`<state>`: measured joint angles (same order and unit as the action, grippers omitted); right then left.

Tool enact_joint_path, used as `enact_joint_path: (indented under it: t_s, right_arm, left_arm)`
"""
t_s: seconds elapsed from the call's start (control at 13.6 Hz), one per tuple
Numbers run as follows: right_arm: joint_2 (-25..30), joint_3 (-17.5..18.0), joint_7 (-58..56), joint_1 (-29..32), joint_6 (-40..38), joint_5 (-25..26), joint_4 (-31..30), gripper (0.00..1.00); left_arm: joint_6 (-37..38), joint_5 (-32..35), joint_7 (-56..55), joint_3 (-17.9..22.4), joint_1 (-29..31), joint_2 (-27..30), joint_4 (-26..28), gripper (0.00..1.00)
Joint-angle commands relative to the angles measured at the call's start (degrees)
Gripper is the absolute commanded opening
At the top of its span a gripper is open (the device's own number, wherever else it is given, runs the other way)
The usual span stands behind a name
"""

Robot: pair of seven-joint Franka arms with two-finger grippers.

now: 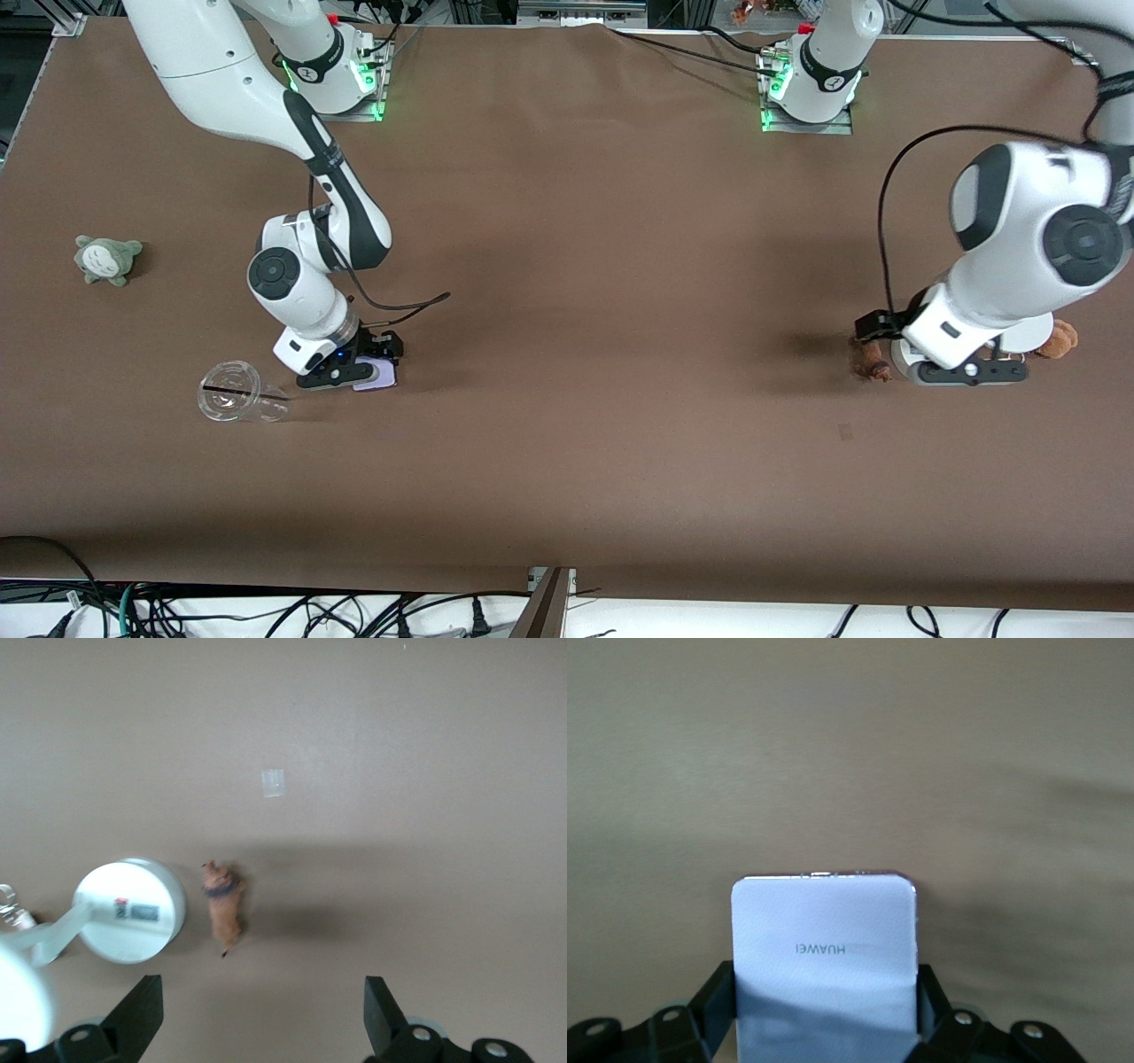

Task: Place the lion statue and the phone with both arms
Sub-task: 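Carry the phone with the right gripper while the left gripper releases the lion, then release the phone with the right gripper while the left gripper withdraws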

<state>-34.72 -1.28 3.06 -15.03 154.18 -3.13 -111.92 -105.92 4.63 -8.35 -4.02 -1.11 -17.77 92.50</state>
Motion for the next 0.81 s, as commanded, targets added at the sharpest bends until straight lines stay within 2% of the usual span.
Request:
enact_joint_path:
  t_s: [0.0, 0.15, 0.29, 0.51, 0.66, 0.73]
  right_arm:
    - [1.8, 0.8, -1.3, 3.4, 0.4, -0.8, -1.9, 1.00]
    - [1.8, 0.8, -1.4, 4.4, 0.4, -0.9, -1.2, 1.00]
    - [4.5, 1.0, -1.0, 4.5, -1.2, -0.9, -1.2, 1.00]
    - [11.1, 1.4, 2.7, 4.2, -11.5, -0.9, 1.0, 1.00]
    - [14.7, 1.9, 5.0, 3.9, -22.0, -0.8, 5.6, 1.00]
    - [16.4, 2.2, 5.5, 3.9, -27.3, -0.8, 8.0, 1.00]
  left_arm:
    - [11.6, 0.0, -0.7, 0.1, 0.1, -1.0, -11.3, 1.00]
    - [16.7, -1.5, -0.7, 0.3, 0.6, -1.1, -16.6, 1.00]
    - [19.3, -1.6, -0.6, 0.5, 0.7, -1.0, -19.0, 1.00]
    - [19.4, -1.6, -0.4, 0.8, 1.1, 2.9, -18.0, 1.00]
    - [19.6, -1.6, -0.4, 0.9, 3.0, 7.1, -17.2, 1.00]
    - [19.7, -1.6, -0.3, 0.9, 3.3, 9.2, -15.1, 1.00]
